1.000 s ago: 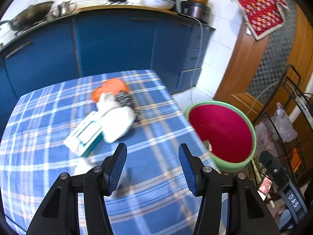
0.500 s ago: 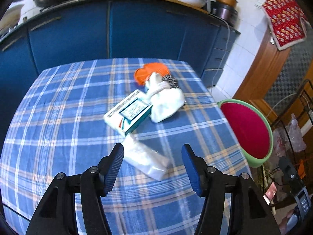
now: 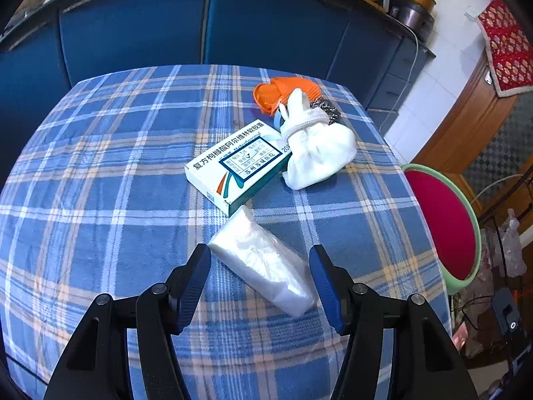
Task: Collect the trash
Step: 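Close the left tool on the clear plastic bag and lift it, then grasp the white cloth glove with the right tool while the left tool holds the plastic bag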
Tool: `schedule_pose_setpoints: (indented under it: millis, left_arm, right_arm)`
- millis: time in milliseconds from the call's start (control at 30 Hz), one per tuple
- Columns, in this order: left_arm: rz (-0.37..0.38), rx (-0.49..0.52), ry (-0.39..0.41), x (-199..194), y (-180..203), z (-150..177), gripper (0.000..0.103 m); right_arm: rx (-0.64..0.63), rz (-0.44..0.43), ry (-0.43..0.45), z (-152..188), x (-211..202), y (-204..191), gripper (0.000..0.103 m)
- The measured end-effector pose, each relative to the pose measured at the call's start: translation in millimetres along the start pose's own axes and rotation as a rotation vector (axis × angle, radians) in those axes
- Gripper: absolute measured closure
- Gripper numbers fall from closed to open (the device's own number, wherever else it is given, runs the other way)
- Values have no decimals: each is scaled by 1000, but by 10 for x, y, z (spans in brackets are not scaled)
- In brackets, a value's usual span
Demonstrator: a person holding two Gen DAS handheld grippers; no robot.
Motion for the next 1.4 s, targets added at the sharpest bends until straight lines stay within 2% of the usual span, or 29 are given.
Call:
schedule_pose_setpoints:
  millis: [267, 333, 667, 867, 1000, 1267, 1400]
  left_arm:
    - [-5, 38, 18, 89, 93, -7, 41]
    - [-9, 45, 30, 83, 89, -5, 50]
    - [17, 60, 45, 57, -28, -7, 65]
    - [13, 37, 109, -103, -209, -125, 66]
    - [-30, 33, 163, -145, -378, -308, 66]
    - [-107, 10, 212, -7, -666, -650, 66]
    - [-121, 5, 220, 93, -734, -718, 66]
  right_arm:
    - [9, 9, -17, 29, 47, 41, 41]
    - [10, 10, -22, 35, 66, 40, 41]
    - [-20, 12, -55, 71, 176, -90, 41]
    - [-50, -6, -82, 49, 289, -242, 41]
    - [-73, -28, -101, 18, 401, -380, 41]
    - [-119, -73, -150, -40, 755, -716, 41]
    - [-134, -89, -174, -46, 934, -836, 41]
Point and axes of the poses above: each gripper's, at about its wrist camera, not at the fingertips, and x roughly the way its jaws point, y to its right, z to its underside, the point moved 5 cm from there along x, roughly the way its jaws point, and after that the axes turned 14 degrees about -z, right-handed, at the moved point
